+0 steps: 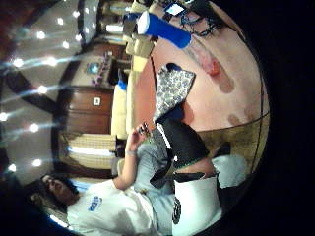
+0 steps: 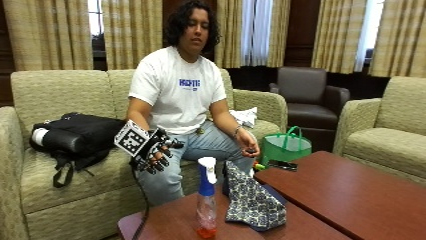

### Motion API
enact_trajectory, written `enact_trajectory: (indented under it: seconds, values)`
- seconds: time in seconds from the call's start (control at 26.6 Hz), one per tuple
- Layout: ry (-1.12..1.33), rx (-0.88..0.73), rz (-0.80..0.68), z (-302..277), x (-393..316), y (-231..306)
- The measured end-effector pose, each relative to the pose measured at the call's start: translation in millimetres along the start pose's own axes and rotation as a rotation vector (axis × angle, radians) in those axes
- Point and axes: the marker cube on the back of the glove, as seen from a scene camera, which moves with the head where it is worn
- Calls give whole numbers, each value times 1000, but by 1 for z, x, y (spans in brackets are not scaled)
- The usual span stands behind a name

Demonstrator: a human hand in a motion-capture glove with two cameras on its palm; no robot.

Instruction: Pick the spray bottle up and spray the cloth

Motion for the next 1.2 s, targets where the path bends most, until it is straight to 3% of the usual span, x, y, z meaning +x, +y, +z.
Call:
enact_trajectory:
  seconds: [0.71, 1.2]
  values:
    - [-293, 180, 244, 70, -17, -72]
    - [-531, 139, 274, 117, -24, -121]
